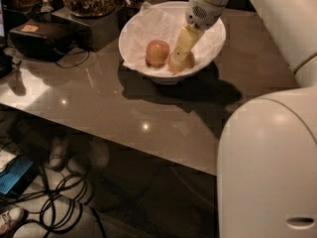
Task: Pick apple from white bowl
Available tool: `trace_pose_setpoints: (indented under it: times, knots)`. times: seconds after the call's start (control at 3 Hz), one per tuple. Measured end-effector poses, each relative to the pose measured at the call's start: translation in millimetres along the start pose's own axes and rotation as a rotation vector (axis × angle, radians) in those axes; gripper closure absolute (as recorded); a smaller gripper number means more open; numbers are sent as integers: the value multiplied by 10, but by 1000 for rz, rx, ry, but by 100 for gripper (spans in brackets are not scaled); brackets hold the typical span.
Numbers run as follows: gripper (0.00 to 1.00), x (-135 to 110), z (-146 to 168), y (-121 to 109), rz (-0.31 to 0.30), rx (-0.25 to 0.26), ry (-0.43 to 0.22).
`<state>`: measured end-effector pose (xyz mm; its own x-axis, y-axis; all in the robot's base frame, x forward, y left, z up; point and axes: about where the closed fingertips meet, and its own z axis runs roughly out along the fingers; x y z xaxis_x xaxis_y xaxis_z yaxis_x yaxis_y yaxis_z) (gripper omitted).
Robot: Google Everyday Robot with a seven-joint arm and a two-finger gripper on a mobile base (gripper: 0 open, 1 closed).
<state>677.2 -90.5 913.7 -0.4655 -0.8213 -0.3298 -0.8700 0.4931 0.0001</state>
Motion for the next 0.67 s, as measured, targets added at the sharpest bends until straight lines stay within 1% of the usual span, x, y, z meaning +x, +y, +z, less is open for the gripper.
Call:
trace_pose_setpoints:
  times: [0.67]
  knots:
    - [27, 44, 159, -26, 19, -20, 26]
